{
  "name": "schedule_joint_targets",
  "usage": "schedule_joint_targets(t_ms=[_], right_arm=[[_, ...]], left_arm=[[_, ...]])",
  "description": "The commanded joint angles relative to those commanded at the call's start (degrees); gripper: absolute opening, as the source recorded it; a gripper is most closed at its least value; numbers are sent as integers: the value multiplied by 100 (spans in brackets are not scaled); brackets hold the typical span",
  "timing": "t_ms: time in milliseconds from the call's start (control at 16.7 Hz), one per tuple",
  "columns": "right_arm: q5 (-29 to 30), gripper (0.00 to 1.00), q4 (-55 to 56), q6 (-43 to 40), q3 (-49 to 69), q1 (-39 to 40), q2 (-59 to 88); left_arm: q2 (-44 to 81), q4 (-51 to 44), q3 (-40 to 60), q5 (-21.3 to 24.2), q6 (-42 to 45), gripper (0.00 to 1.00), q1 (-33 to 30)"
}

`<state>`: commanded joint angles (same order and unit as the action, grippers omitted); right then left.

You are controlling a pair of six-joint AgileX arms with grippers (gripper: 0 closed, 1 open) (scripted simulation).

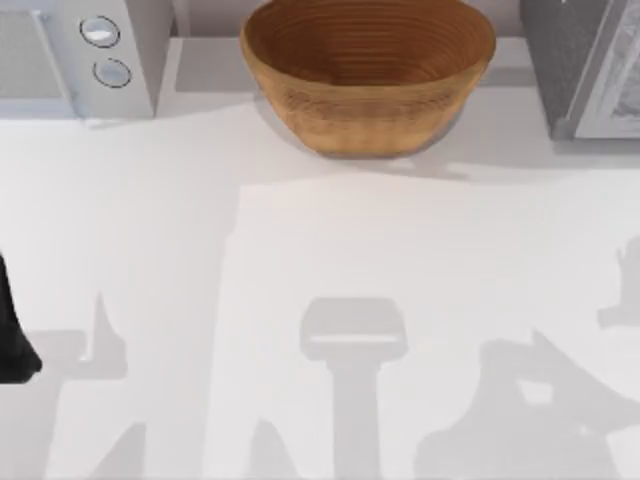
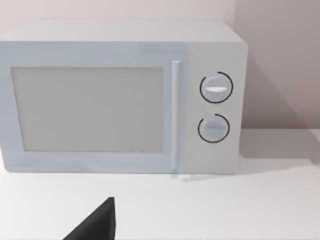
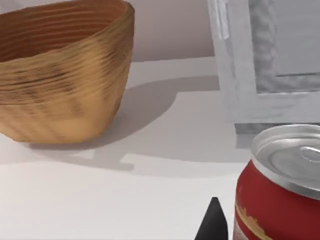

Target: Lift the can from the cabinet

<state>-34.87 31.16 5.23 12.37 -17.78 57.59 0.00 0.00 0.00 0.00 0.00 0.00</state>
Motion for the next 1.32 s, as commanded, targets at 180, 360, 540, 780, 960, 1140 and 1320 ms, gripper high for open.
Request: schedule_joint_targets(t_ms=[180, 360, 540, 780, 960, 1140, 1320], right_arm=[[-566, 0, 544, 41, 239, -282, 907], [-1088, 0, 1156, 24, 542, -556, 1708], [-1542, 0, 1765, 21, 831, -853, 2475], [-2104, 0, 2558, 53, 1179, -1223, 3455], [-2552, 0, 3152, 41, 1426, -1404, 4140], [-2958, 0, 3737, 11, 1657, -1574, 4787], [-3326, 0, 4309, 5, 1859, -1738, 5398]], left_arm=[[0, 0, 0, 0, 0, 100, 0], [0, 0, 0, 0, 0, 100, 0], [0, 0, 0, 0, 0, 100, 0], [0, 0, 0, 0, 0, 100, 0], [0, 0, 0, 0, 0, 100, 0], [0, 0, 0, 0, 0, 100, 0], [0, 0, 0, 0, 0, 100, 0]])
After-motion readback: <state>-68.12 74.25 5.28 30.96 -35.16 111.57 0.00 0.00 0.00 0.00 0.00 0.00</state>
